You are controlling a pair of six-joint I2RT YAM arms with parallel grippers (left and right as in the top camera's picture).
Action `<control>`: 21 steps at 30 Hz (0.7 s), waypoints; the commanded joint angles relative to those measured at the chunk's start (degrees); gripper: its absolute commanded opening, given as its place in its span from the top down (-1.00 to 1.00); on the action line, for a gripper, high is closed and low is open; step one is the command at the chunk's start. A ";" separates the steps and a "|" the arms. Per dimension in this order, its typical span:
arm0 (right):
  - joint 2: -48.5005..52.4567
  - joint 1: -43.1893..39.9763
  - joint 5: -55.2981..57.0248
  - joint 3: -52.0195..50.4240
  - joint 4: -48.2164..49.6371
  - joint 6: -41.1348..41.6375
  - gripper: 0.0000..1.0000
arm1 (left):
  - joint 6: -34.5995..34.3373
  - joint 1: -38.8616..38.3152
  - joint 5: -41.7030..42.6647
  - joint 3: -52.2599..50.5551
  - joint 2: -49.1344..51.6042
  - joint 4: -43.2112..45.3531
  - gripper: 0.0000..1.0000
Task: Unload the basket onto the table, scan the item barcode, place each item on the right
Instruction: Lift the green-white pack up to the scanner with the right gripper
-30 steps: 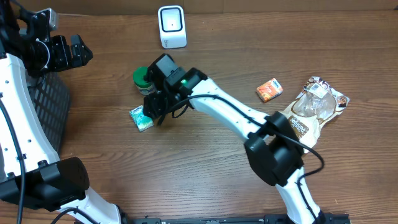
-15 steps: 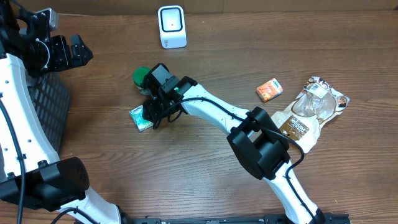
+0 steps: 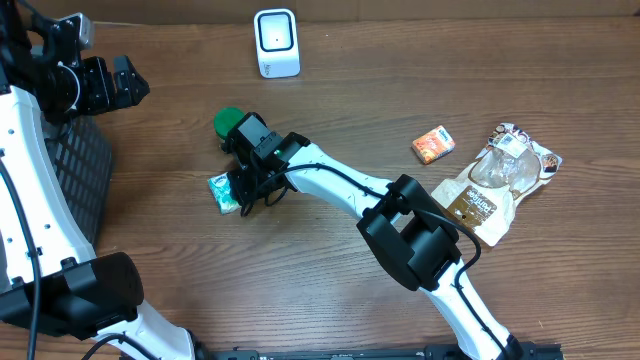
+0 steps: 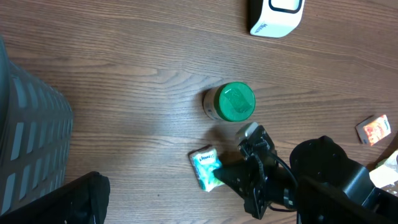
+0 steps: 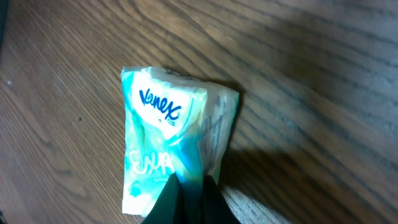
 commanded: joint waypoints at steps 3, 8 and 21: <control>-0.04 -0.15 -2.56 -0.61 -3.41 0.42 0.92 | 1.09 0.20 0.04 1.16 -1.11 -0.13 -0.99; -7.08 -3.48 -12.28 -0.59 -9.46 -0.96 0.92 | 1.09 0.20 0.04 1.16 -1.11 -0.11 -0.99; -29.38 -21.18 -49.18 -0.59 -12.00 -3.26 0.92 | 1.09 0.20 0.04 1.16 -1.11 -0.13 -0.99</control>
